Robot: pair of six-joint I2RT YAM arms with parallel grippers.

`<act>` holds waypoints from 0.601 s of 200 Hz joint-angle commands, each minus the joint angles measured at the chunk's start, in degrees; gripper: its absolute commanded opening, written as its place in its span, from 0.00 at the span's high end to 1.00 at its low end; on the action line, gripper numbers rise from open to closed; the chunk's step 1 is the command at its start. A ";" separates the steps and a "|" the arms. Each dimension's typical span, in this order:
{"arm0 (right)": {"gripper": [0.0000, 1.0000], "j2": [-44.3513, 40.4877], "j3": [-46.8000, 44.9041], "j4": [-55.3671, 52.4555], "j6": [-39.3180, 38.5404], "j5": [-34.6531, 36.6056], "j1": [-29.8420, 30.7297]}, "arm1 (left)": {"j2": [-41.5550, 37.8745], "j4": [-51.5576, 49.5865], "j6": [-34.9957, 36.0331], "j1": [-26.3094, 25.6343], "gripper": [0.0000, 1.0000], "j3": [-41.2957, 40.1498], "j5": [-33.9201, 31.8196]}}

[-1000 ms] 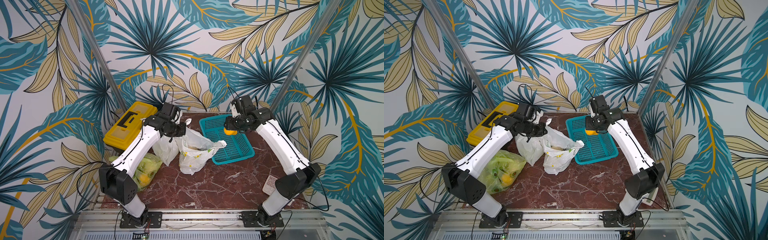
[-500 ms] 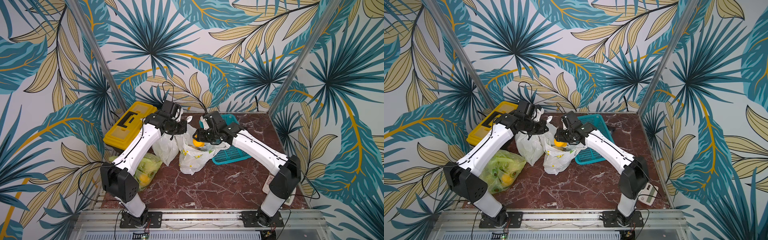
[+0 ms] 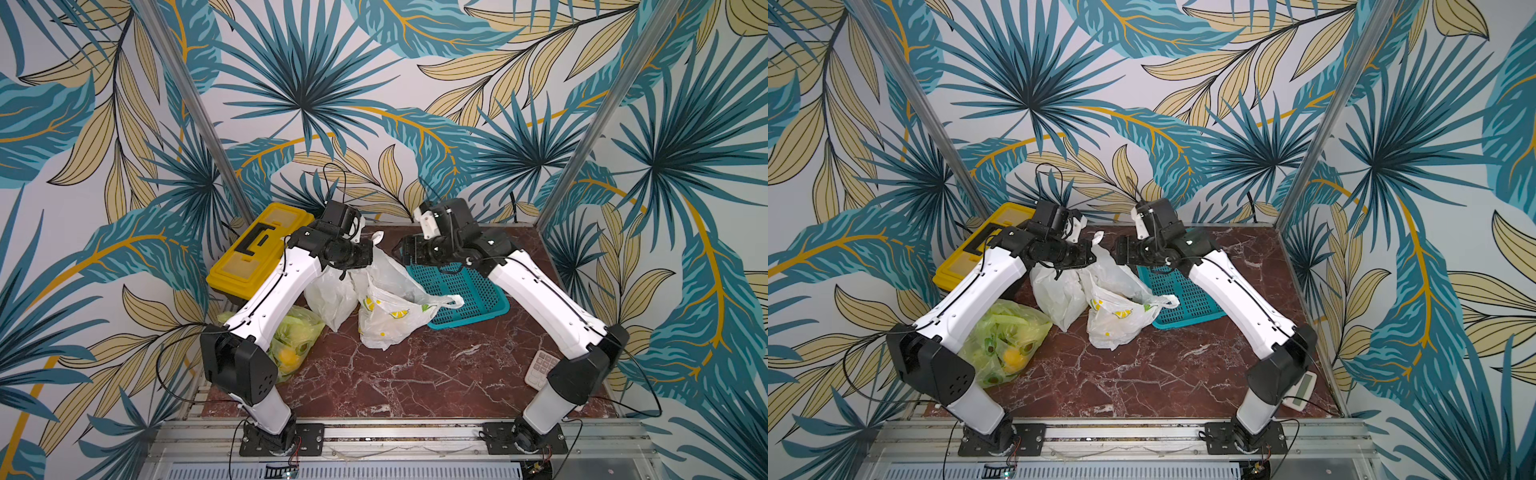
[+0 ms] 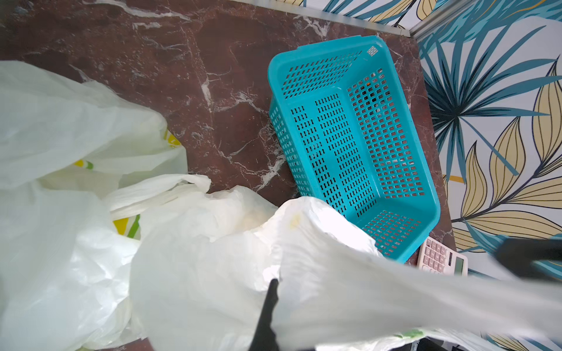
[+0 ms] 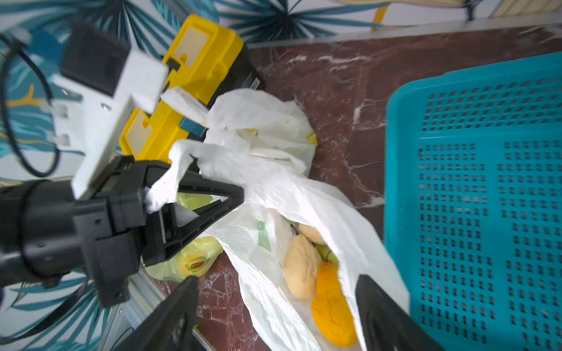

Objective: Place the pears into plastic bags & tie knots
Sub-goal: Place the pear in the plastic bag, then move the basket to the center of the board.

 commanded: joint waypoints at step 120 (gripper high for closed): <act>0.28 19.24 -16.99 4.60 0.15 23.97 -22.39 | -3.80 0.54 1.90 0.53 1.00 -3.01 0.67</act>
